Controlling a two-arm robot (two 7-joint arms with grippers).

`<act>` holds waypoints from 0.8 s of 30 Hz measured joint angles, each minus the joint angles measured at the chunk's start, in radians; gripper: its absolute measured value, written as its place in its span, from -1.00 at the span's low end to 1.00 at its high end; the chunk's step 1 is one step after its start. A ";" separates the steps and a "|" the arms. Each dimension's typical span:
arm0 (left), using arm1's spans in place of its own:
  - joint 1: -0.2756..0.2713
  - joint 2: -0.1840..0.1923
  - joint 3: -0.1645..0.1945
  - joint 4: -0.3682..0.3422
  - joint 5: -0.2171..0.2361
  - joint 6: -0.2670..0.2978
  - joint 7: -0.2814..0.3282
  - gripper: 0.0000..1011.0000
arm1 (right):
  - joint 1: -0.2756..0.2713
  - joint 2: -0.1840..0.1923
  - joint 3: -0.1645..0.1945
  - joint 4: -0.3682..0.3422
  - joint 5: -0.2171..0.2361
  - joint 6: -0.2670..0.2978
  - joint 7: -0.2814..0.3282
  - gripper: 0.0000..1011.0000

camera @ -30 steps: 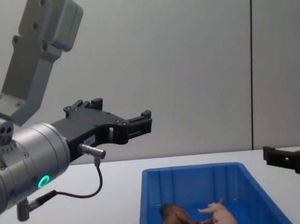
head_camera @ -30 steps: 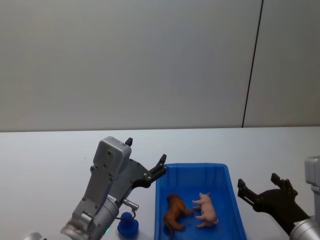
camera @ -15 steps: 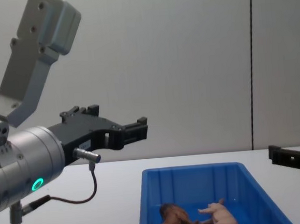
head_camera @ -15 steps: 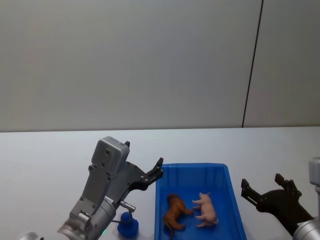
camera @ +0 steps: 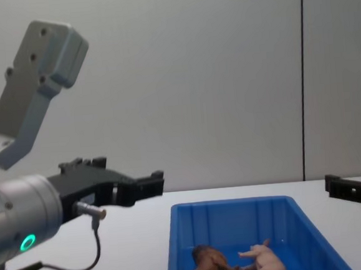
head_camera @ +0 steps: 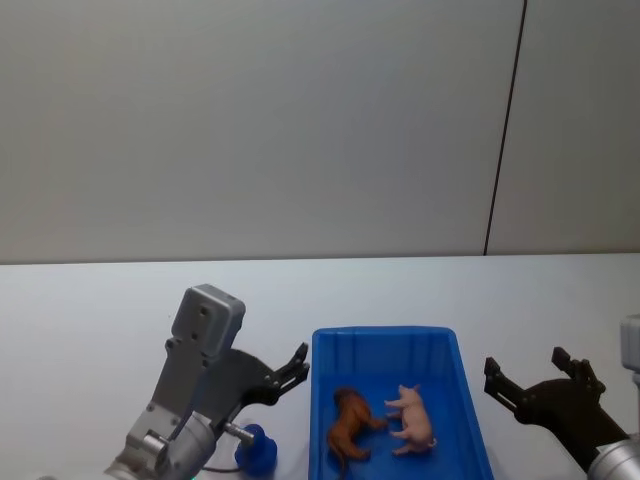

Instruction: Pick up the two dolls from the table and place them into the box.

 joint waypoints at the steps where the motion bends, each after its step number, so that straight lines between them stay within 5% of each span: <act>1: 0.006 0.004 -0.002 -0.001 -0.009 0.015 0.002 0.98 | 0.000 0.000 0.000 0.000 0.000 0.000 0.000 0.98; 24: 0.062 0.026 -0.014 0.027 -0.090 0.082 0.010 0.98 | -0.001 0.001 0.001 -0.001 0.000 0.000 -0.002 0.98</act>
